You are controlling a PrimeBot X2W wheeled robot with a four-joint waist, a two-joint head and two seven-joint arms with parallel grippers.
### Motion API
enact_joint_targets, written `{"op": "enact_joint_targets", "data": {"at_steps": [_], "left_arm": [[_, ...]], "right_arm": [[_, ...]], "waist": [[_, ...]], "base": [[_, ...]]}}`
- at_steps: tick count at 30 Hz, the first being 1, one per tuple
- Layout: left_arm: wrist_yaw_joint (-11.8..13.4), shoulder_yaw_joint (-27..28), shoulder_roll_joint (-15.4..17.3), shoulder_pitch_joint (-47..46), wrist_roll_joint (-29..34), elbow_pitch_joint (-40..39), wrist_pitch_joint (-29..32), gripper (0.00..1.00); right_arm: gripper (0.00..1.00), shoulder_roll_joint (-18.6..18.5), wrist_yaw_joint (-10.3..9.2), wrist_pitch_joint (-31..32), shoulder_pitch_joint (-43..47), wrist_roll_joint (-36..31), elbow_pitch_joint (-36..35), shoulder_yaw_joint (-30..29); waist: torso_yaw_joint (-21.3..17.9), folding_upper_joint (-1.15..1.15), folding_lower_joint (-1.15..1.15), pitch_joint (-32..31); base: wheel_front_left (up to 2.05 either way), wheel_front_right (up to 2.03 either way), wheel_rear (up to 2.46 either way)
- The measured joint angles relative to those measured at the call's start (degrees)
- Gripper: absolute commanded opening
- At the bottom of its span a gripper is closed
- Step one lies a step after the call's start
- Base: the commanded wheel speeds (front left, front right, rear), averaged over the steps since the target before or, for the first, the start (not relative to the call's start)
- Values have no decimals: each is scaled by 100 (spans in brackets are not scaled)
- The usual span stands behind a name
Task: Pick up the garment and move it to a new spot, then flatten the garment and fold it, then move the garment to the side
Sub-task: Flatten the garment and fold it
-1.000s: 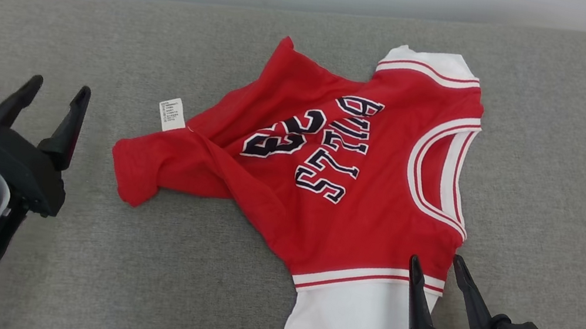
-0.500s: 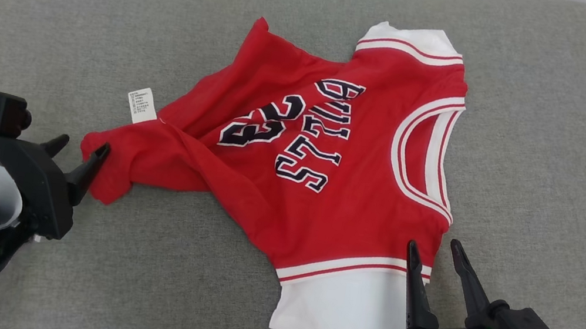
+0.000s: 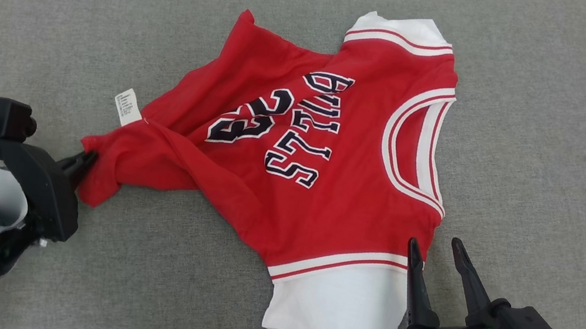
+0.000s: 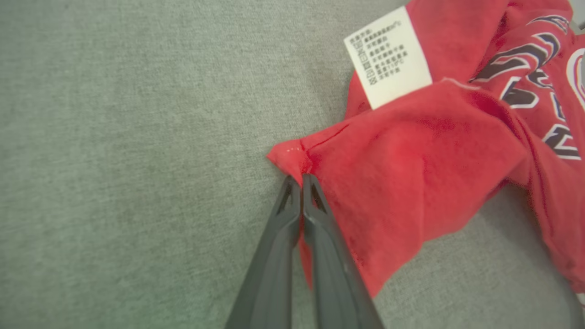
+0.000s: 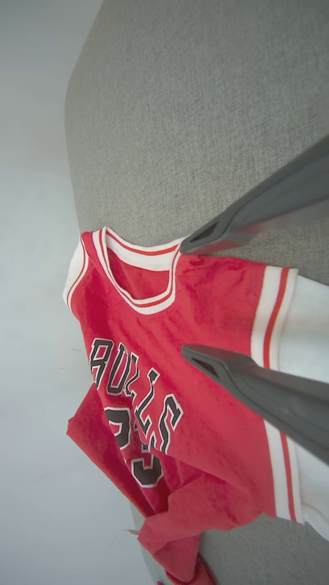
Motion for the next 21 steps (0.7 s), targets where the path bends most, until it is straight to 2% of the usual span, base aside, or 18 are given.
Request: {"op": "enact_joint_targets", "data": {"at_steps": [10, 14, 19, 21], "left_arm": [[0, -171, 210, -405, 293, -77, -1319, 0], [0, -220, 225, -394, 460, -314, -1658, 0], [65, -248, 240, 169, 479, -884, -2006, 0], [177, -288, 255, 541, 536, -1156, -2151, 0]], "right_arm": [[100, -1, 0, -1, 28, -10, -4, -76], [100, -8, 0, 0, 109, -11, -5, -104], [100, -33, 0, -1, 202, -11, -18, -171], [100, -45, 1, 0, 260, -11, -24, -201]], "waist": [[150, 0, 0, -135], [273, 0, 0, -218], [466, 0, -1, -330], [553, 0, 0, -369]], "base": [[0, 0, 0], [0, 0, 0], [0, 0, 0], [0, 0, 0]]}}
